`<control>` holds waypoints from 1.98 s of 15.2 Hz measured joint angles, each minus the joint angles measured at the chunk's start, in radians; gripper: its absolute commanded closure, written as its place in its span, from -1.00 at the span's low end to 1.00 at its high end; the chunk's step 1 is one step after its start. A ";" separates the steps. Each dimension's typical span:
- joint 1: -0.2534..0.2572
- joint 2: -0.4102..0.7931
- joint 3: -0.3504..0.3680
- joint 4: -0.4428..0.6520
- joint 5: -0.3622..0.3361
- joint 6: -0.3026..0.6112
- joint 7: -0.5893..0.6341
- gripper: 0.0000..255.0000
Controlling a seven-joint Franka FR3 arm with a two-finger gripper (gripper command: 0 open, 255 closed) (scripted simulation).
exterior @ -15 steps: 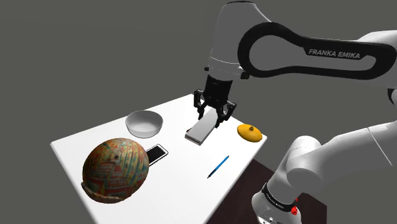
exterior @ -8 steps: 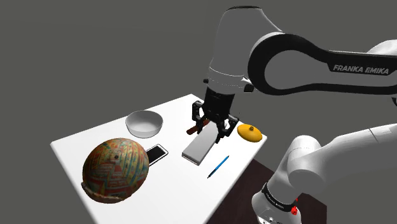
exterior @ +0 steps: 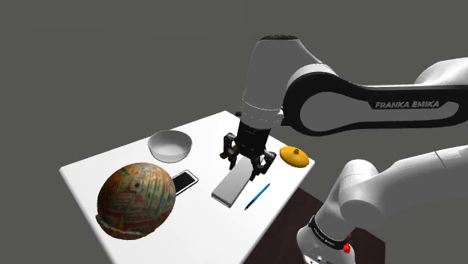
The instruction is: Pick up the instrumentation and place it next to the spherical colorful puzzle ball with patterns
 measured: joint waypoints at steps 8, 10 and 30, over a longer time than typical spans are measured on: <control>0.006 0.018 0.028 -0.092 0.020 0.111 -0.002 1.00; 0.007 0.026 0.035 -0.112 0.024 0.138 -0.003 1.00; 0.001 0.171 0.125 -0.290 0.061 0.460 0.002 1.00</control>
